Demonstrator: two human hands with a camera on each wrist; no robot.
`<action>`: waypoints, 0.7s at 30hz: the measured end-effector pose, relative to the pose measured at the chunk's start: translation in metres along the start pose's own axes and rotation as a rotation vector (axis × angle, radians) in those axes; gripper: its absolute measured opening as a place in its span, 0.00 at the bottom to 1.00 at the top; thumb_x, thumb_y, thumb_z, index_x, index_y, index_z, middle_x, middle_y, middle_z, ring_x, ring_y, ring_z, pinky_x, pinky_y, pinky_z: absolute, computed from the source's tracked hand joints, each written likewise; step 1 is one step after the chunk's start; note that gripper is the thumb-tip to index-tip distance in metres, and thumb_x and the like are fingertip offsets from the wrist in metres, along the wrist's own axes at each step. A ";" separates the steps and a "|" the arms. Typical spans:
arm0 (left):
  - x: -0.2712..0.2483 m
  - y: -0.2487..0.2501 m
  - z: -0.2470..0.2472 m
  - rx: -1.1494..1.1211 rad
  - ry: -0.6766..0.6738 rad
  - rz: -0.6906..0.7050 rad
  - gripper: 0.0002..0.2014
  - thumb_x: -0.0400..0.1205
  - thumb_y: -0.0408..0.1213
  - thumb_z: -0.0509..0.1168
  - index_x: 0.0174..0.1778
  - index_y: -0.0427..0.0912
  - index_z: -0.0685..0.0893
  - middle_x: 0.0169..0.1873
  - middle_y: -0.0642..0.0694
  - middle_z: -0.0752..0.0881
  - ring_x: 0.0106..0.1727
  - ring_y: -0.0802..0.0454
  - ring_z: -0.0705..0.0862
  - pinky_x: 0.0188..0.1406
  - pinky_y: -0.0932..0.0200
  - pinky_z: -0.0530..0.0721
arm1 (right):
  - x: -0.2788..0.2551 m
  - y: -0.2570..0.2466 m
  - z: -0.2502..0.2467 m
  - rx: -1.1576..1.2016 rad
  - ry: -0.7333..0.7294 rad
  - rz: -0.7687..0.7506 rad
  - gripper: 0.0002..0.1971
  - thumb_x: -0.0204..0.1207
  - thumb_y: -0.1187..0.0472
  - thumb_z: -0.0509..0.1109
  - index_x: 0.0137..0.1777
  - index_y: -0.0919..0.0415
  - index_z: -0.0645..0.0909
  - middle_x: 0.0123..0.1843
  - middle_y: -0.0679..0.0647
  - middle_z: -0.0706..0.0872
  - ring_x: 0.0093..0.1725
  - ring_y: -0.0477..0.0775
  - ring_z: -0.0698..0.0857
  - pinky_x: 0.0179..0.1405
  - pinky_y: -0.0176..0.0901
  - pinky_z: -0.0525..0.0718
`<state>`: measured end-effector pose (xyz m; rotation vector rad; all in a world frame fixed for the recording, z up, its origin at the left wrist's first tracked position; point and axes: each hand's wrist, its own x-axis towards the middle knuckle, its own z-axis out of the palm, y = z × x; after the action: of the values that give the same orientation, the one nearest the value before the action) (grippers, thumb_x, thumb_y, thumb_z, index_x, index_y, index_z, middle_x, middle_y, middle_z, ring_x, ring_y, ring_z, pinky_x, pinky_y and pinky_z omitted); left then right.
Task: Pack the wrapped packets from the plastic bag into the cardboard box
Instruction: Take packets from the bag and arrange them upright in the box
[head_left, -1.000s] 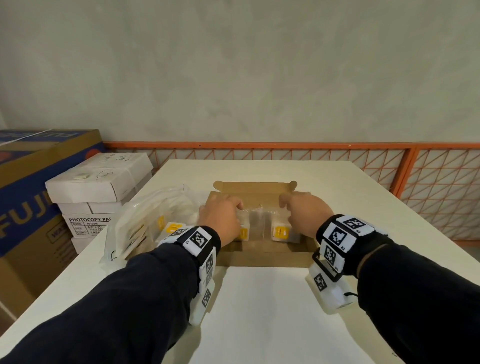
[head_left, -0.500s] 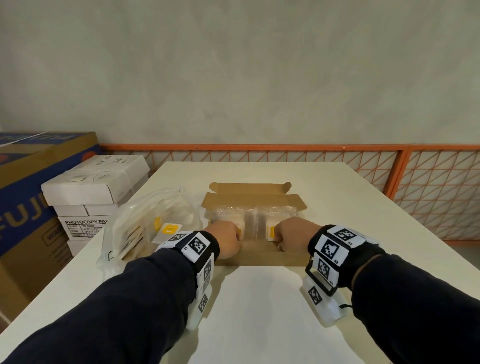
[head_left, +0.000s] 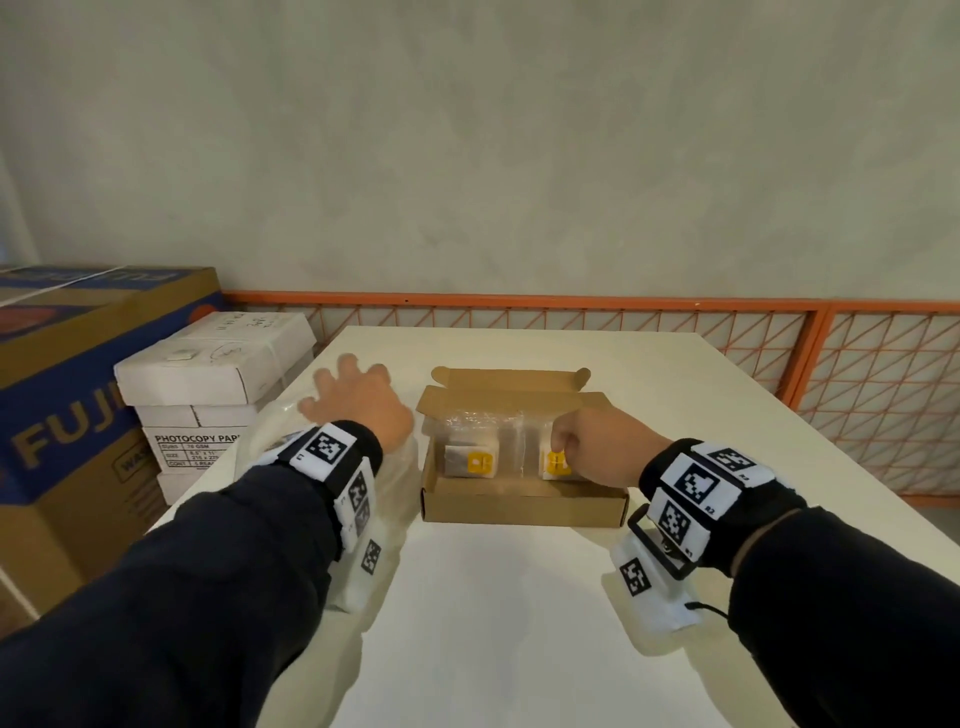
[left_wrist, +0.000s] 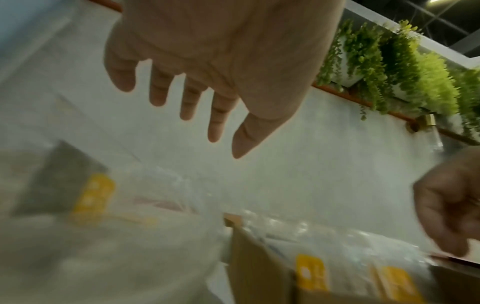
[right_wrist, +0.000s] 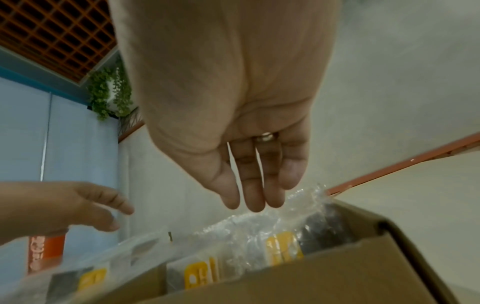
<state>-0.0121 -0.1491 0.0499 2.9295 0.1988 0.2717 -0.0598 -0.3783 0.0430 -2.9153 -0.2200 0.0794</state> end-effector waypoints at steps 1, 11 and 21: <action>0.003 -0.009 -0.002 0.040 -0.035 -0.043 0.22 0.77 0.43 0.61 0.69 0.49 0.72 0.73 0.42 0.65 0.73 0.36 0.63 0.68 0.40 0.66 | -0.002 -0.002 -0.001 0.027 0.010 0.000 0.15 0.78 0.70 0.56 0.57 0.62 0.82 0.54 0.56 0.83 0.48 0.52 0.78 0.38 0.32 0.73; 0.003 -0.043 0.015 0.141 -0.300 -0.038 0.21 0.77 0.49 0.67 0.60 0.37 0.80 0.58 0.42 0.85 0.60 0.45 0.83 0.58 0.57 0.78 | -0.025 -0.013 -0.002 0.167 0.071 -0.039 0.11 0.77 0.69 0.60 0.51 0.61 0.83 0.44 0.48 0.80 0.45 0.49 0.78 0.35 0.26 0.71; 0.010 -0.044 0.018 0.022 -0.148 -0.047 0.13 0.82 0.38 0.61 0.58 0.35 0.82 0.59 0.38 0.84 0.61 0.40 0.81 0.60 0.52 0.77 | -0.038 -0.012 -0.007 0.231 0.075 -0.027 0.10 0.78 0.67 0.60 0.49 0.59 0.83 0.42 0.45 0.80 0.42 0.47 0.79 0.33 0.24 0.71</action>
<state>-0.0043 -0.1080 0.0255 2.9456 0.2487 0.0453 -0.0985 -0.3744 0.0543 -2.6792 -0.2224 -0.0082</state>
